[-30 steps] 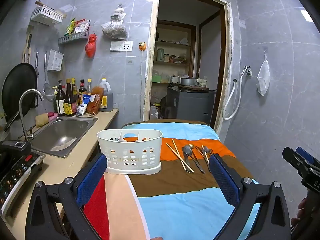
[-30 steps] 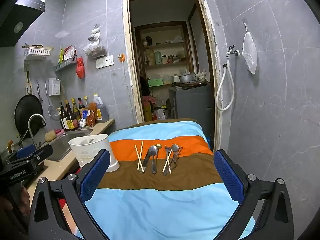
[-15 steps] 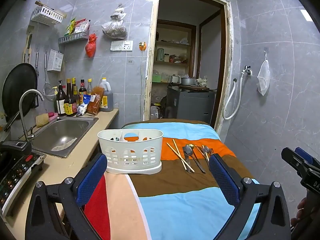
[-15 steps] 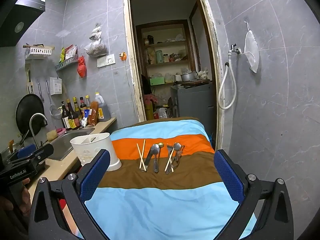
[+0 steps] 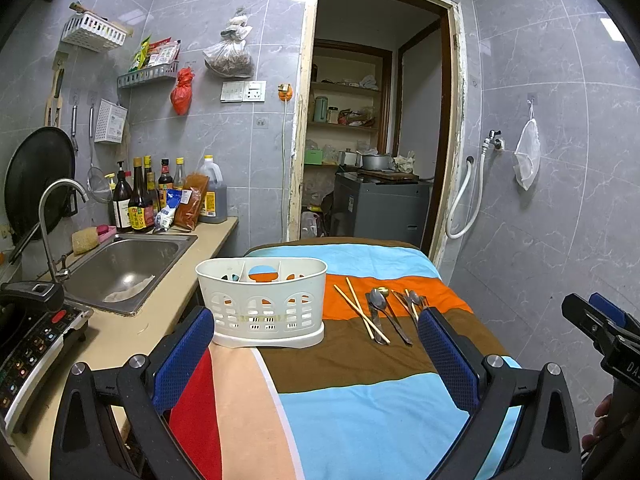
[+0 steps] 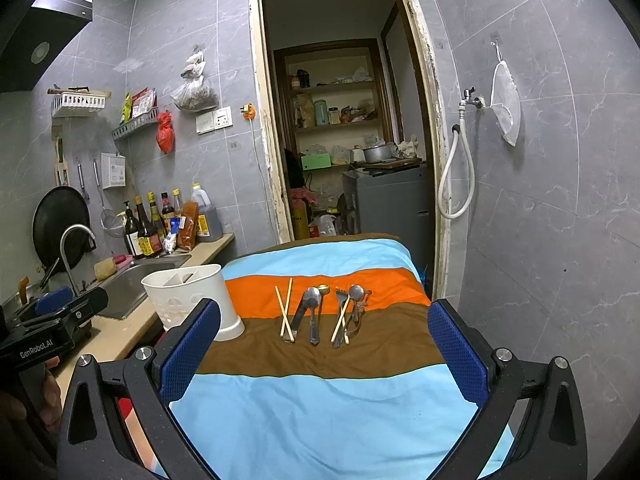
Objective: Organize utensils
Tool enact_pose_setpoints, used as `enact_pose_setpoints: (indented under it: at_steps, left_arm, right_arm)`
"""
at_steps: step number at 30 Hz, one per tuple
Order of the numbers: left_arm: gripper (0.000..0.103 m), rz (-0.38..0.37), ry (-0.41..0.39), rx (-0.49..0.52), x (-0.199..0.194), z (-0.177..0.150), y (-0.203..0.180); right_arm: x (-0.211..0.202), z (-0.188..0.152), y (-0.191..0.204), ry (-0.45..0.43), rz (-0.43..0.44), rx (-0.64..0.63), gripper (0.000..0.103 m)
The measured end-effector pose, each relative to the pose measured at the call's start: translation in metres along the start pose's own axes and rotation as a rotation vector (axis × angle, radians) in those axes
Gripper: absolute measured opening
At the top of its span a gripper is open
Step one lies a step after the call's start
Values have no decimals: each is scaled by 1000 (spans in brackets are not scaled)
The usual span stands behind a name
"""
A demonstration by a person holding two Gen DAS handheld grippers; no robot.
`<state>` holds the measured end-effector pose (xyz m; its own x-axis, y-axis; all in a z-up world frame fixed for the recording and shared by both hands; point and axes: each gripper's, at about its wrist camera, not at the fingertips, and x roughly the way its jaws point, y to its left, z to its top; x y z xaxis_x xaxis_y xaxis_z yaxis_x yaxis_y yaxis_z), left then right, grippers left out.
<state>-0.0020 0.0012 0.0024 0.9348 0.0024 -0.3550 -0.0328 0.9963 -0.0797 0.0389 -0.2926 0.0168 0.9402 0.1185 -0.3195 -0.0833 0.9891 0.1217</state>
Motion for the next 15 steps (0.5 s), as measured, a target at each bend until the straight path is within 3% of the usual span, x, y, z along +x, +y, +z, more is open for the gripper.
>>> enact_pose_setpoints:
  at_steps: [15]
  left_arm:
    - [103, 1, 1, 1, 0, 0, -1]
  right_arm:
    - [1, 0, 0, 2, 1, 0, 102]
